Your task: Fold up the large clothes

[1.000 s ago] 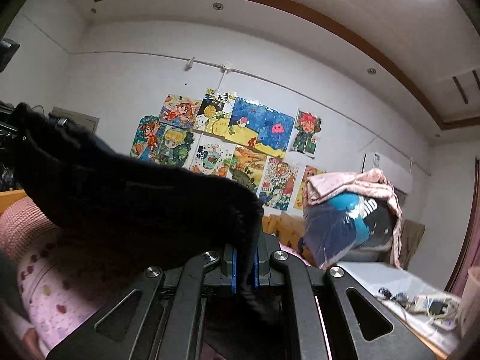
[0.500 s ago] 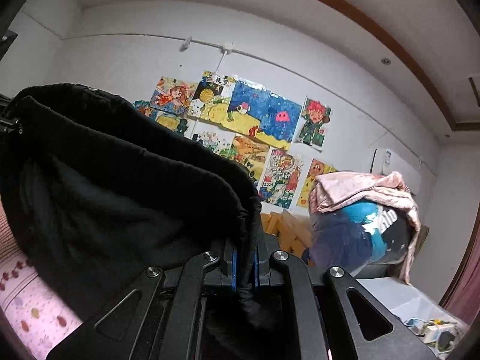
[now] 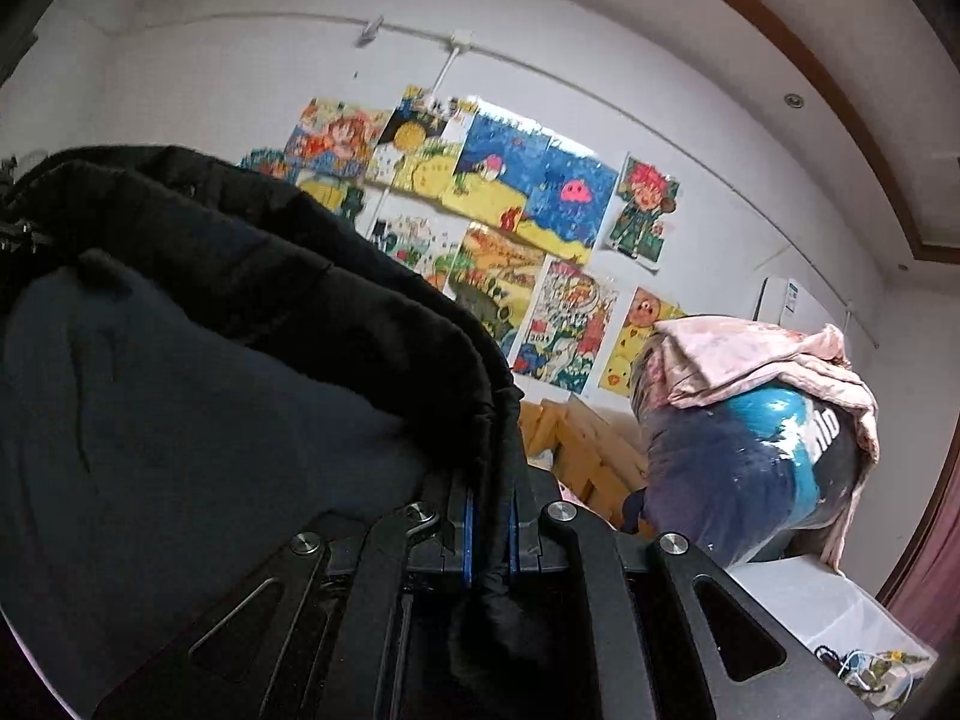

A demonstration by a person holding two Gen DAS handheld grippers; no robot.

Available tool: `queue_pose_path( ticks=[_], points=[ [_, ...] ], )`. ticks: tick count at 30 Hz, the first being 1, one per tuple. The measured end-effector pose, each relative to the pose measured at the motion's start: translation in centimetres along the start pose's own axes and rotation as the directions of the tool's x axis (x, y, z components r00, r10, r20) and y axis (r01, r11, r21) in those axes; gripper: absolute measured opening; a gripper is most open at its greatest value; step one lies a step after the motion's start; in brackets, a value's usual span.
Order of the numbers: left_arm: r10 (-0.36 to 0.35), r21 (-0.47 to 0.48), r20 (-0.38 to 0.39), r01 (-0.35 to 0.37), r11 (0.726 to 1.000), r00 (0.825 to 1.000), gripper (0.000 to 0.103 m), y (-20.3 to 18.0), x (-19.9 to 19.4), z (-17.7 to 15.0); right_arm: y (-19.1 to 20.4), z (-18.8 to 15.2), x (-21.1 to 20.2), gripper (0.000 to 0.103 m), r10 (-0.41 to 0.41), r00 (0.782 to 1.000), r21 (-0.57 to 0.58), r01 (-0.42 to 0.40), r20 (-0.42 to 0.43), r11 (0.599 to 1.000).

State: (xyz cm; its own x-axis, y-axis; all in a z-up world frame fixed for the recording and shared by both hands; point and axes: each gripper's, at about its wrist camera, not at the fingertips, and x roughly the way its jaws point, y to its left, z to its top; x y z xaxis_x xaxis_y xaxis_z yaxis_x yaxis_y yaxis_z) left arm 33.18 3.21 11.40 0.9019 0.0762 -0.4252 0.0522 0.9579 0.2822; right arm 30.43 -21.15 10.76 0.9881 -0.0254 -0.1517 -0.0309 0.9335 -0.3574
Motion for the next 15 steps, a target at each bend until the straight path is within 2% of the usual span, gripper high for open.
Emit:
queue_pose_path(
  ticks=[6,13,14,15],
  points=[
    [-0.017,-0.032,-0.074,0.015,0.999,0.997,0.014,-0.1,4.9,-1.3,1.4,-2.3,5.2,0.007,0.029,0.995,0.016,-0.028,-0.094,0.999],
    [-0.051,-0.06,-0.105,0.044,0.997,0.993,0.02,0.4,6.1,-2.3,2.3,-3.4,9.2,0.011,0.123,0.977,0.036,-0.119,-0.175,0.992],
    [-0.046,-0.055,-0.101,0.04,0.998,0.994,0.022,0.3,5.8,-2.3,2.3,-3.5,9.1,0.016,0.131,0.976,0.036,-0.126,-0.174,0.991],
    [-0.04,-0.051,-0.096,0.035,0.998,0.995,0.032,0.3,5.5,-2.3,2.3,-3.6,8.8,0.028,0.136,0.976,0.034,-0.132,-0.171,0.991]
  ],
)
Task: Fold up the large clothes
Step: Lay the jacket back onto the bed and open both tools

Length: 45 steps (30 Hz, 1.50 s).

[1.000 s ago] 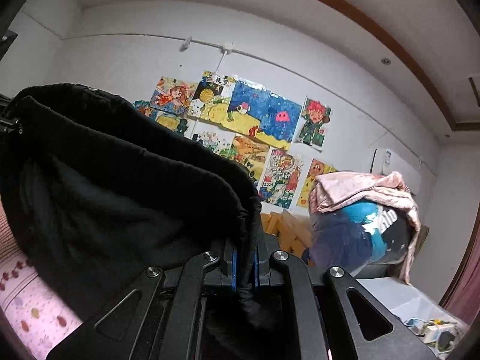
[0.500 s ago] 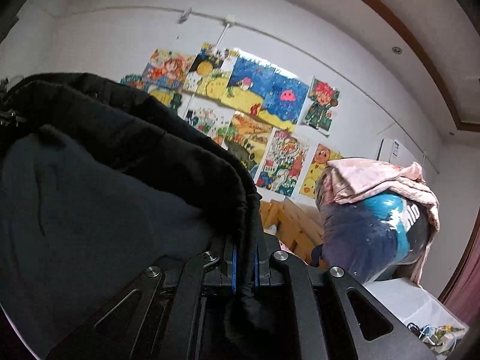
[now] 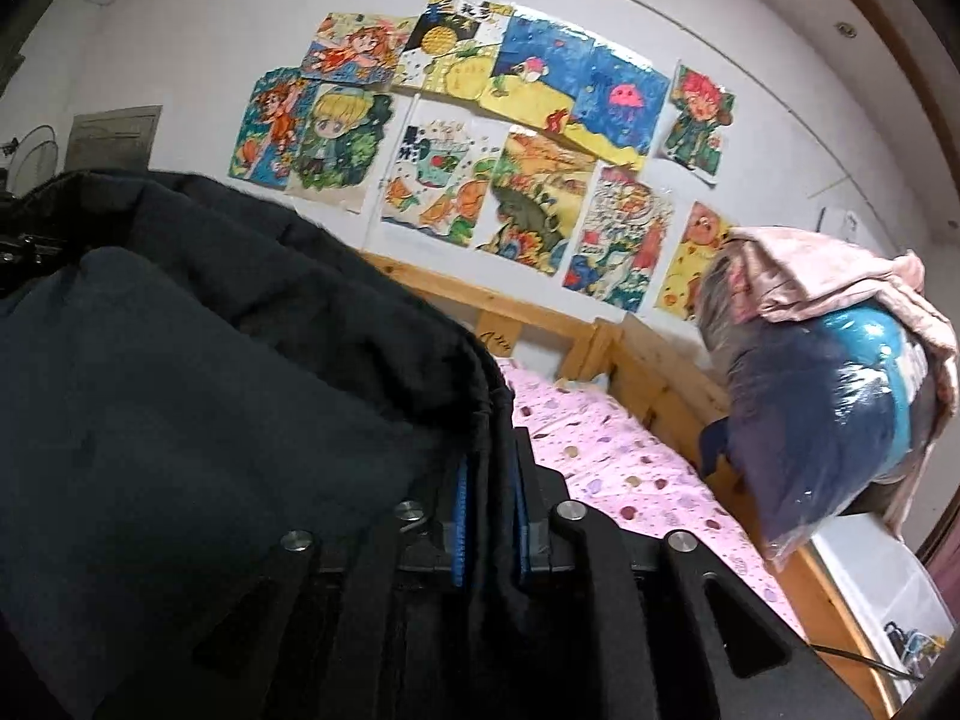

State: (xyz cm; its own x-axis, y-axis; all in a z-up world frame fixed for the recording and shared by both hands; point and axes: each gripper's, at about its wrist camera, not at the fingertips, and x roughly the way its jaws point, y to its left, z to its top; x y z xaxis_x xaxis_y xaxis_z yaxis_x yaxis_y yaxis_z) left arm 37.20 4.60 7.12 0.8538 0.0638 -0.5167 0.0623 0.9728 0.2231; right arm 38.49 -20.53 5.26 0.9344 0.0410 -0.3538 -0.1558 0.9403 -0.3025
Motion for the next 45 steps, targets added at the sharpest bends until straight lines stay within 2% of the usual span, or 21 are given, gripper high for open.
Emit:
queue_pose_path(
  ticks=[1,2,3,4,8,11,13,15,20,23,26,28,30,32,34,35,39,43,45],
  points=[
    [0.006,0.003,0.009,-0.006,1.0,1.0,0.05,0.1,-0.4,-0.1,0.1,-0.1,-0.3,0.038,0.001,1.0,-0.004,-0.001,0.012,1.0],
    [0.012,0.0,0.025,-0.012,1.0,1.0,0.06,0.2,-1.0,-0.2,0.1,-0.3,-0.9,0.057,-0.006,0.999,-0.009,0.007,0.035,1.0],
    [0.024,-0.008,0.05,-0.023,1.0,0.998,0.077,0.5,-1.7,-0.3,0.1,-0.3,-1.6,0.068,-0.016,0.998,-0.014,0.017,0.061,1.0],
    [0.032,-0.014,0.063,-0.031,0.999,0.998,0.085,0.7,-2.2,-0.3,0.1,-0.2,-2.4,0.071,-0.023,0.996,-0.021,0.024,0.086,0.999],
    [0.04,-0.052,0.07,-0.036,0.998,0.997,0.086,2.2,-4.4,-1.1,0.5,0.0,-5.0,0.072,-0.039,0.992,-0.082,0.049,0.12,0.995],
    [0.013,-0.07,0.076,-0.008,0.998,0.997,0.088,3.0,-6.1,-2.4,0.2,-0.1,-7.0,0.073,-0.011,0.994,-0.076,0.02,0.109,0.997],
    [-0.018,-0.063,0.091,0.024,0.998,0.996,0.092,3.1,-7.2,-3.4,-0.6,-0.5,-8.4,0.074,0.023,0.995,-0.032,-0.02,0.096,0.999],
    [-0.074,-0.052,0.098,0.079,0.996,0.992,0.093,2.8,-8.2,-4.6,-1.6,-1.6,-10.0,0.079,0.096,0.992,0.051,-0.1,0.079,0.994],
    [-0.19,-0.038,0.074,0.193,0.98,0.979,0.093,1.2,-8.4,-5.6,-3.4,-5.9,-11.1,0.08,0.247,0.969,0.195,-0.245,0.016,0.95],
    [-0.254,-0.028,0.065,0.256,0.966,0.965,0.093,-0.2,-7.7,-5.6,-3.7,-8.6,-10.9,0.08,0.277,0.961,0.242,-0.263,-0.023,0.934],
    [-0.277,-0.005,0.049,0.278,0.961,0.96,0.093,-1.8,-6.4,-5.2,-4.0,-10.3,-9.8,0.08,0.313,0.948,0.287,-0.286,-0.051,0.914],
    [-0.246,0.009,0.024,0.246,0.969,0.969,0.093,-2.6,-5.4,-5.1,-4.1,-11.0,-8.1,0.08,0.332,0.94,0.314,-0.294,-0.077,0.903],
    [-0.139,0.03,-0.031,0.14,0.99,0.99,0.093,-3.3,-3.4,-4.8,-3.8,-11.4,-6.8,0.08,0.35,0.934,0.334,-0.306,-0.077,0.891],
    [-0.092,0.021,-0.05,0.093,0.995,0.995,0.093,-3.3,-2.2,-4.6,-3.6,-11.2,-5.2,0.08,0.351,0.933,0.331,-0.31,-0.072,0.891],
    [-0.069,-0.015,-0.059,0.069,0.998,0.996,0.093,-2.7,-1.3,-4.4,-3.1,-10.7,-2.9,0.08,0.348,0.935,0.317,-0.31,-0.07,0.896],
    [-0.037,-0.034,-0.069,0.034,0.999,0.997,0.093,-2.1,-0.7,-4.3,-2.8,-10.2,-2.1,0.08,0.347,0.935,0.314,-0.308,-0.075,0.898],
    [0.029,-0.098,-0.097,-0.038,0.994,0.995,0.093,0.3,1.0,-4.2,-1.8,-8.8,1.8,0.08,0.356,0.926,0.299,-0.307,-0.127,0.904],
    [0.04,-0.191,-0.119,-0.063,0.98,0.992,0.093,2.7,2.1,-4.7,-0.9,-6.3,4.2,0.08,0.35,0.918,0.257,-0.299,-0.184,0.919],
    [0.036,-0.237,-0.133,-0.067,0.969,0.99,0.097,3.8,2.6,-5.6,-0.1,-5.0,5.2,0.08,0.325,0.924,0.219,-0.281,-0.203,0.934]
  ],
)
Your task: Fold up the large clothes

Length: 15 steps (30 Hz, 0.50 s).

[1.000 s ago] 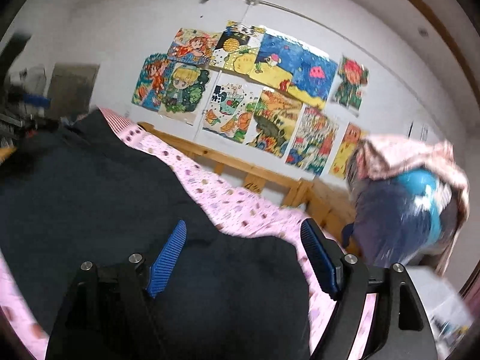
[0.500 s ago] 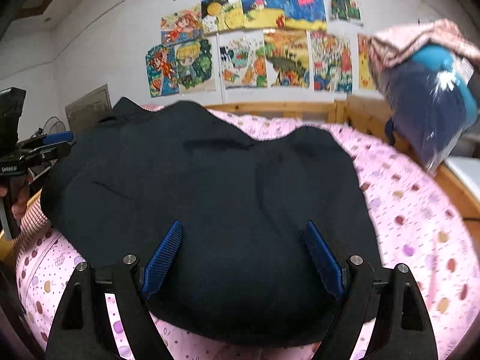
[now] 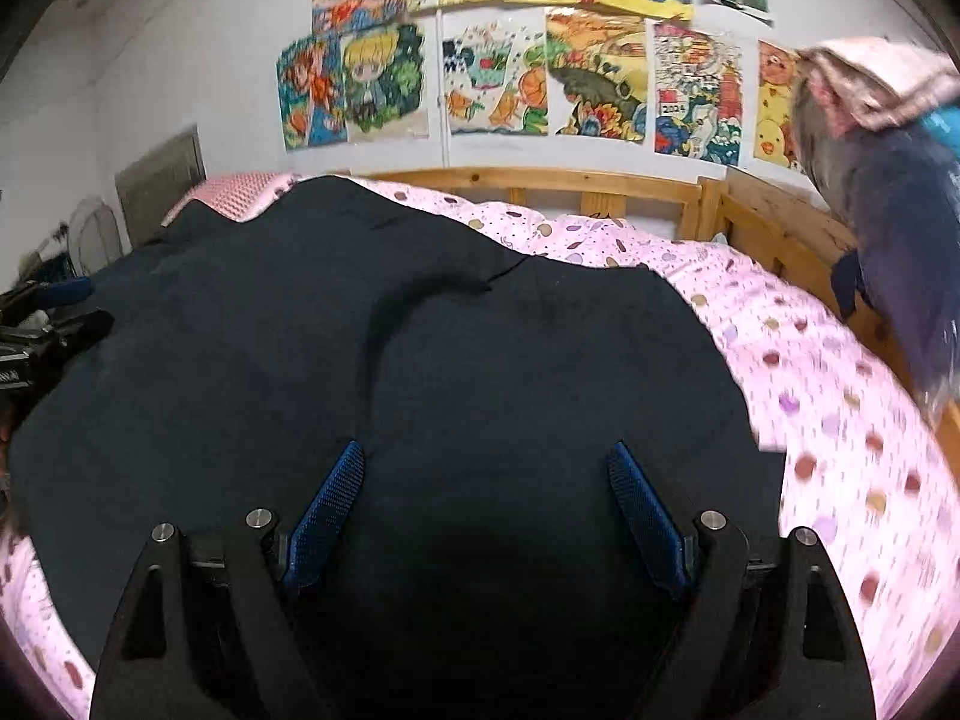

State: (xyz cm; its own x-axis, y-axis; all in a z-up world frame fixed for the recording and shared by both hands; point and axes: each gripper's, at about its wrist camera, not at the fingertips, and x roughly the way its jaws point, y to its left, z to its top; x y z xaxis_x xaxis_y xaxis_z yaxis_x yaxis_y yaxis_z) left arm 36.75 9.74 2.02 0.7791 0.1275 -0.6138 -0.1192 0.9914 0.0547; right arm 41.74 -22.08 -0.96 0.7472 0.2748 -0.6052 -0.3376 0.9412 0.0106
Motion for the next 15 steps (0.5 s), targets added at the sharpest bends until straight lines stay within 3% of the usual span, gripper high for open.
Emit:
queue_pose_path(
  ticks=[6,11,15],
  points=[
    [-0.029,-0.117,-0.01,0.028,0.993,1.0,0.103,2.8,1.3,-2.5,1.7,1.6,1.8,0.08,-0.027,0.999,-0.048,0.025,-0.043,0.999],
    [-0.078,-0.189,0.006,0.077,0.979,0.997,0.103,4.5,1.9,-4.1,0.2,0.2,4.0,0.096,0.028,0.99,0.07,-0.018,-0.137,0.997],
    [-0.131,-0.243,0.033,0.135,0.961,0.991,0.103,5.6,2.2,-4.8,0.1,-0.4,4.8,0.099,0.047,0.987,0.097,-0.032,-0.157,0.995]
  ],
)
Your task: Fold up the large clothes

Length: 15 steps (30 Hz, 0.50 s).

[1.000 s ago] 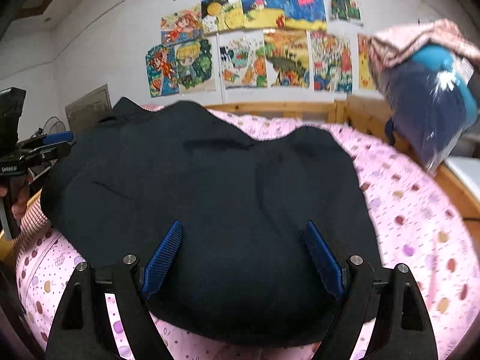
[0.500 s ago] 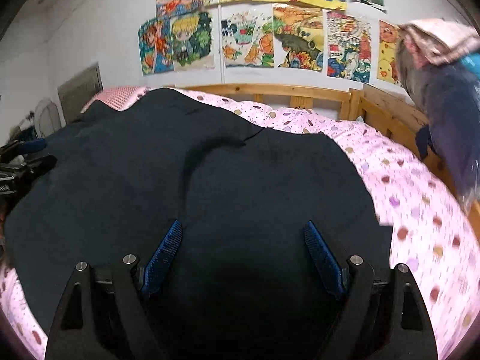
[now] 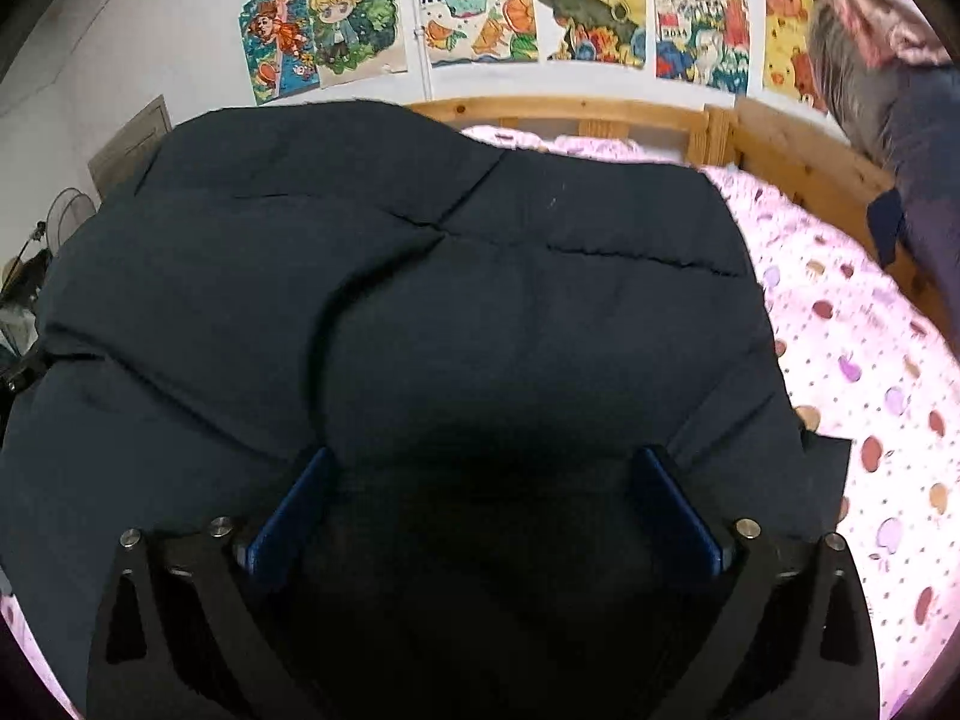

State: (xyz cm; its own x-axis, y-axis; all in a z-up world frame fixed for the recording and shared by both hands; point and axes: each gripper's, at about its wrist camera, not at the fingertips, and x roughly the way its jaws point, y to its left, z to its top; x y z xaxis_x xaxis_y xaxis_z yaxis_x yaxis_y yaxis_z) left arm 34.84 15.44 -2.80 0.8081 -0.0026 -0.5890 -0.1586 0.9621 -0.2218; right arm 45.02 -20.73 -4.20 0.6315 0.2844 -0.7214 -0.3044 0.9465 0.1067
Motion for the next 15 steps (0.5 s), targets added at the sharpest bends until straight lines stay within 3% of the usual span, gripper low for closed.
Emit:
queue_pose_path(
  ticks=[3,5,6,8,11,15],
  points=[
    [-0.096,-0.061,0.072,0.1,0.993,0.993,0.103,1.6,-1.0,-0.9,0.1,-0.3,0.3,0.101,0.001,1.0,0.003,-0.001,0.0,1.0],
    [-0.191,-0.124,0.146,0.21,0.97,0.971,0.103,3.5,-2.4,-1.8,0.0,-0.7,0.4,0.102,0.01,1.0,0.011,-0.01,0.009,1.0],
    [-0.204,-0.16,0.156,0.229,0.96,0.966,0.103,4.4,-2.7,-2.1,-0.1,-1.0,0.5,0.102,0.013,1.0,0.015,-0.014,0.016,1.0],
    [-0.193,-0.239,0.131,0.22,0.946,0.972,0.103,6.3,-2.5,-2.6,-0.3,-1.5,0.4,0.102,0.017,0.999,0.02,-0.018,0.03,1.0],
    [-0.251,-0.338,0.103,0.272,0.901,0.962,0.103,8.1,-1.4,-3.1,-0.6,-2.1,0.4,0.102,0.015,0.999,0.028,-0.017,0.039,0.999],
    [-0.252,-0.325,0.1,0.271,0.906,0.963,0.103,7.9,-1.2,-3.4,-0.6,-2.3,0.2,0.101,0.003,0.999,0.033,-0.004,0.052,0.999]
  ],
)
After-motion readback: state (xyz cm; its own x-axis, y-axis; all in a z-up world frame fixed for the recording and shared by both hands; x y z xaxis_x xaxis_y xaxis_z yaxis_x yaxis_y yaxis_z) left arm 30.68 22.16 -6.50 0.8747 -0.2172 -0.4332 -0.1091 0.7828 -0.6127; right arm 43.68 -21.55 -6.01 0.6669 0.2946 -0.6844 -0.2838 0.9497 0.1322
